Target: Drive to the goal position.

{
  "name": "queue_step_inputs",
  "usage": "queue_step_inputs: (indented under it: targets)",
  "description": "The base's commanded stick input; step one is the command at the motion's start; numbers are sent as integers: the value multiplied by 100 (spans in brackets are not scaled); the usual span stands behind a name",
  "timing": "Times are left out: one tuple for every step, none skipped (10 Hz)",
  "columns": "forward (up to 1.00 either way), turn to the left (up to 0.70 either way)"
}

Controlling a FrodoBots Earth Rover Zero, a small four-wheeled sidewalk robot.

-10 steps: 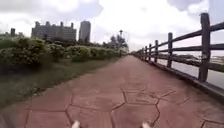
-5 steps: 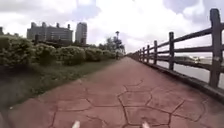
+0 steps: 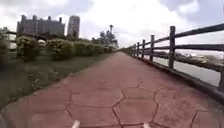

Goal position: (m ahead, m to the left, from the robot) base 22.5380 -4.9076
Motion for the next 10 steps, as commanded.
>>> queue_step_inputs:
  targets:
    - [85, 6]
    - [85, 11]
    - [85, 11]
    - [85, 11]
    - [85, 11]
    - [85, 11]
    - [85, 11]
    - [85, -19]
    - [85, -23]
    - [85, -23]
